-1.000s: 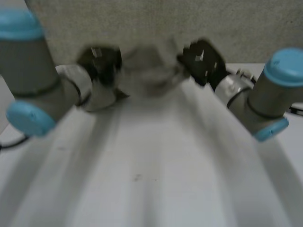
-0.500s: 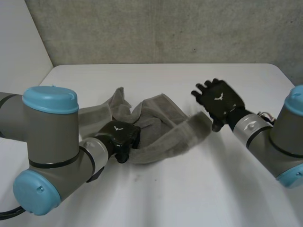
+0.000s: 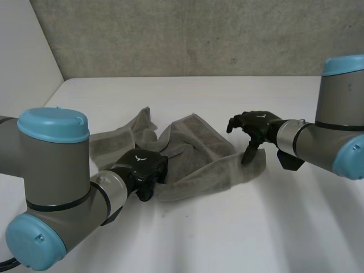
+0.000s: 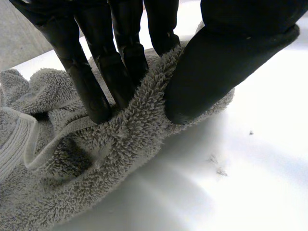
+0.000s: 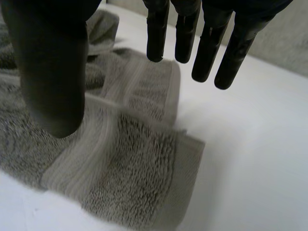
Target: Fold the towel.
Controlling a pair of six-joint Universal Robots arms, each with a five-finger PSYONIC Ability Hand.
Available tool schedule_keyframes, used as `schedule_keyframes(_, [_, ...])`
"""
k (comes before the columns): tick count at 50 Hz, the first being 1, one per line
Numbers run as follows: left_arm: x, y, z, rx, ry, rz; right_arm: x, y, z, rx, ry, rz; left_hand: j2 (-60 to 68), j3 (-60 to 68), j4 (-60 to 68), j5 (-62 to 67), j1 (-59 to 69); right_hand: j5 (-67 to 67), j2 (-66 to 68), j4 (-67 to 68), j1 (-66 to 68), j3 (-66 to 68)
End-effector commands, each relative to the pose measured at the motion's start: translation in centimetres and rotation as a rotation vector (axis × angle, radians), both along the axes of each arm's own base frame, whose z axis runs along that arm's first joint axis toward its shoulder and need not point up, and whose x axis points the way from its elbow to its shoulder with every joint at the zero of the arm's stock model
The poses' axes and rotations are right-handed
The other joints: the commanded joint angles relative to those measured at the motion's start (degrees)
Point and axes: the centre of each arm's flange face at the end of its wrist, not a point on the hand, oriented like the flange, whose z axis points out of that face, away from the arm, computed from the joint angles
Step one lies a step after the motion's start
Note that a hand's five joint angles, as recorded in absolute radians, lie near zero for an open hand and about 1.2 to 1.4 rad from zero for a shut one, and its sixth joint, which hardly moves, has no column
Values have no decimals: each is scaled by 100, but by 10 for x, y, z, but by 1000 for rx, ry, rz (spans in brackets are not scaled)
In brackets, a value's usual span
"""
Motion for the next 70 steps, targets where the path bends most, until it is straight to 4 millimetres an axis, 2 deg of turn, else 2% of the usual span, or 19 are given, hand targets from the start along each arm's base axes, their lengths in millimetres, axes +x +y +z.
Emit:
schedule_keyframes(1, [0,0,2,-6,4,1,7,-9,-23,62,41,10,1022,1025,1024,1087,1121,345,486,421,451,419])
schedule_keyframes(10, [-1,-1,1,-19,14,0,13,-5,-40,84,82,22,1022,1025,1024,1087,1121,2432,2572,2508,2538,2506])
schedule_keyframes(12, [-1,0,0,-17,14,-2,13,-4,-37,75,87,13,1022,1025,1024,1087,1121,4640,4780,4716,4745,4714])
schedule_keyframes(14, [-3,4,-1,-14,16,-12,13,-4,-32,64,87,8,1022,1025,1024,1087,1121,5496,5636,5572,5601,5570])
schedule_keyframes(20, [-12,30,-8,18,8,-76,4,3,8,-30,53,-6,1022,1025,1024,1087,1121,5504,5645,5580,5610,5578])
schedule_keyframes(26, [-23,54,-9,46,31,-129,0,14,19,-112,36,-3,1022,1025,1024,1087,1121,5504,5645,5580,5610,5578])
schedule_keyframes(28, [-27,61,-8,58,45,-146,-9,20,16,-140,65,0,-964,-961,-963,-900,-866,5504,5645,5580,5610,5578])
schedule_keyframes(29, [-27,61,-8,58,45,-146,-9,20,16,-140,66,0,-977,-974,-975,-912,-879,5504,5645,5580,5610,5578])
schedule_keyframes(31, [-29,59,-4,43,53,-145,-18,25,7,-155,115,7,-3772,-3769,-3771,-3708,-3674,5504,5645,5580,5610,5578])
schedule_keyframes(32, [-29,59,-4,43,53,-145,-18,25,7,-155,116,7,-3786,-3783,-3785,-3722,-3688,5504,5645,5580,5610,5578])
schedule_keyframes(33, [-29,55,-1,31,61,-137,-22,28,3,-159,140,11,-4769,-4766,-4767,-4704,-4671,5504,5645,5580,5610,5578])
schedule_keyframes(36, [-27,39,11,-7,85,-99,-29,30,-3,-173,174,8,-5450,-5447,-5448,-5385,-5352,5504,5645,5580,5610,5578])
schedule_keyframes(37, [-27,39,11,-7,85,-99,-29,30,-3,-173,174,8,-5452,-5449,-5450,-5387,-5353,5504,5645,5580,5610,5578])
schedule_keyframes(39, [-14,3,23,-46,112,-8,-34,29,-9,-180,186,0,-5452,-5449,-5450,-5387,-5354,5504,5645,5580,5610,5578])
schedule_keyframes(42, [-3,-18,28,-67,123,50,-39,28,-13,-177,187,-16,-5418,-5415,-5416,-5353,-5320,5504,5645,5580,5610,5578])
schedule_keyframes(44, [9,-51,39,-111,147,120,-41,26,-15,-179,189,-23,-5351,-5348,-5349,-5286,-5253,5504,5645,5580,5610,5578])
schedule_keyframes(52, [9,-101,42,-162,170,28,-42,26,-15,-183,189,-24,-4729,-4726,-4727,-4664,-4631,5504,5645,5580,5610,5578])
schedule_keyframes(58, [2,-120,26,-217,54,-69,-42,27,-17,-177,191,-22,-4191,-4188,-4190,-4127,-4093,5504,5645,5580,5610,5578])
schedule_keyframes(70, [18,-122,-2,-193,-102,-106,-43,24,-21,-197,186,-31,-2155,-2152,-2153,-2090,-2056,5504,5645,5580,5610,5578])
